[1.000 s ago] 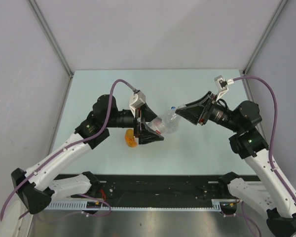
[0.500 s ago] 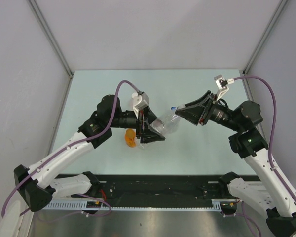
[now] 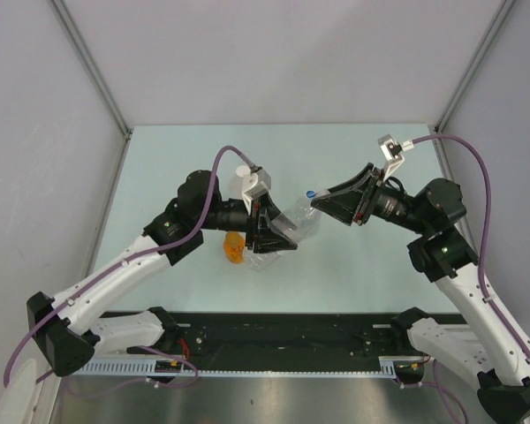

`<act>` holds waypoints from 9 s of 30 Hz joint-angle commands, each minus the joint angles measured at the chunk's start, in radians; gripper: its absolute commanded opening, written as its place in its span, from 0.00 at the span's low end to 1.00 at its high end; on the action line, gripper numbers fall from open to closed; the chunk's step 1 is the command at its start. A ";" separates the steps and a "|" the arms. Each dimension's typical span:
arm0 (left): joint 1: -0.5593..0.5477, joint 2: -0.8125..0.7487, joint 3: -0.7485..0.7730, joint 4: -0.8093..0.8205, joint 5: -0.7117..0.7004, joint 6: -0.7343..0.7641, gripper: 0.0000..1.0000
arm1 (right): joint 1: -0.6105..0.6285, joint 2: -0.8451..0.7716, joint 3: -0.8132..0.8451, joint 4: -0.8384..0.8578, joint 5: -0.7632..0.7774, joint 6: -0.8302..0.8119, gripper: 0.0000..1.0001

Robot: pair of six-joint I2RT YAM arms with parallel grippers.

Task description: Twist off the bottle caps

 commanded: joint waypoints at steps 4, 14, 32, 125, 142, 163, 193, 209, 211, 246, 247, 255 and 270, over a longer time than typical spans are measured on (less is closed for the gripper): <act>-0.007 -0.019 0.015 0.004 -0.033 0.057 0.36 | 0.002 -0.026 0.070 -0.016 0.002 -0.015 0.88; -0.033 -0.092 -0.031 0.039 -0.349 0.107 0.00 | 0.008 -0.070 0.221 -0.251 0.357 -0.133 1.00; -0.443 0.013 -0.020 0.112 -1.431 0.294 0.00 | 0.295 -0.006 0.236 -0.362 0.911 -0.128 0.86; -0.148 -0.022 0.005 0.401 0.458 -0.097 0.00 | 0.248 -0.074 0.110 -0.307 -0.432 -0.671 0.00; -0.136 -0.053 0.032 0.117 -0.154 0.106 0.00 | 0.208 -0.083 0.118 -0.359 -0.065 -0.605 0.61; -0.254 -0.134 -0.014 0.129 -0.972 0.279 0.00 | 0.220 -0.136 0.124 -0.278 0.487 -0.415 0.81; -0.520 0.062 0.041 0.174 -1.500 0.439 0.00 | 0.349 -0.021 0.153 -0.192 0.935 -0.148 0.73; -0.529 0.078 0.034 0.168 -1.492 0.434 0.00 | 0.351 0.015 0.153 -0.165 0.924 -0.167 0.60; -0.529 0.079 0.034 0.168 -1.492 0.434 0.00 | 0.352 0.015 0.153 -0.167 0.931 -0.168 0.56; -0.535 0.079 0.023 0.151 -1.459 0.409 0.00 | 0.354 -0.018 0.153 -0.178 0.931 -0.219 0.00; -0.535 0.064 0.024 0.143 -1.427 0.406 0.00 | 0.355 -0.020 0.153 -0.170 0.903 -0.236 0.00; -0.492 -0.069 0.090 -0.014 -0.704 0.336 0.00 | 0.326 -0.043 0.153 -0.135 0.402 -0.438 0.00; -0.158 -0.088 0.100 0.121 0.285 0.048 0.00 | 0.288 -0.029 0.153 -0.167 -0.281 -0.509 0.00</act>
